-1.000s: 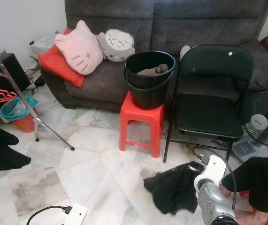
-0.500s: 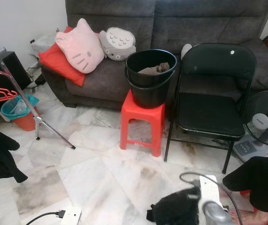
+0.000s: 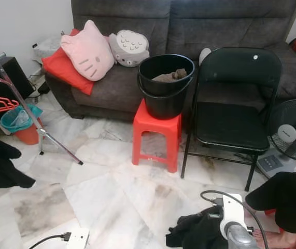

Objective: Hang hanger

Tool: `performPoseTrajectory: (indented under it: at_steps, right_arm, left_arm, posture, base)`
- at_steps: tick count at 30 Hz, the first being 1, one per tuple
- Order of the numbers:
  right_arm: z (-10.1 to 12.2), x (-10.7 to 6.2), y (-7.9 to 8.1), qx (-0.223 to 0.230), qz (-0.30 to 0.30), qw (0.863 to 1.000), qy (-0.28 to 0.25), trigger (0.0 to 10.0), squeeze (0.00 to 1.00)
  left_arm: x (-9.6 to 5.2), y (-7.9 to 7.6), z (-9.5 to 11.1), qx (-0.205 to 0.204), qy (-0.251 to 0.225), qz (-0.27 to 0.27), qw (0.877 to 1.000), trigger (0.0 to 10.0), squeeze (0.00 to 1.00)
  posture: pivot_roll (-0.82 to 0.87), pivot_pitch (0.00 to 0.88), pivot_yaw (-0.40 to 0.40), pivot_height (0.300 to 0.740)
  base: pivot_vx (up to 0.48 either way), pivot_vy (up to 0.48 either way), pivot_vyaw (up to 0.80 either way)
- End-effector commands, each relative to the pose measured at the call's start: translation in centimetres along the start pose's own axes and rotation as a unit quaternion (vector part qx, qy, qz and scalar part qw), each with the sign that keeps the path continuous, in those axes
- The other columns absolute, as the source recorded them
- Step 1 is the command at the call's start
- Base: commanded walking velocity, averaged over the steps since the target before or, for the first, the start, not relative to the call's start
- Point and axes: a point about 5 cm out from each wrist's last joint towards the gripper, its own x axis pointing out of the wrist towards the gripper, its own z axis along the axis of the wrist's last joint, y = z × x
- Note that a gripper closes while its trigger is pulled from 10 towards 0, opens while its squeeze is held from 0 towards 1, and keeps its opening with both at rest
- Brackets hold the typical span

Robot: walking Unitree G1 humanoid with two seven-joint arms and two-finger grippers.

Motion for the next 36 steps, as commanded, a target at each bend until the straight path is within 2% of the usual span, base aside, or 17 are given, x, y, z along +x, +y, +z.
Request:
performPoseTrajectory:
  at_steps: [1,36]
  right_arm:
    - [0.65,0.11,0.39,-0.001,0.007,1.0,-0.014,10.0,0.0]
    - [0.61,0.1,0.27,0.003,0.007,1.0,-0.017,10.0,0.0]
  left_arm:
    - [-0.04,0.23,-0.02,0.0,0.0,0.006,1.0,10.0,0.0]
    - [-0.02,0.2,0.08,0.009,0.001,0.005,1.0,10.0,0.0]
  posture:
    - [-0.02,0.0,0.061,0.74]
    - [-0.02,0.0,0.057,0.74]
  base:
    - [0.0,0.0,0.48]
    - [0.0,0.0,0.8]
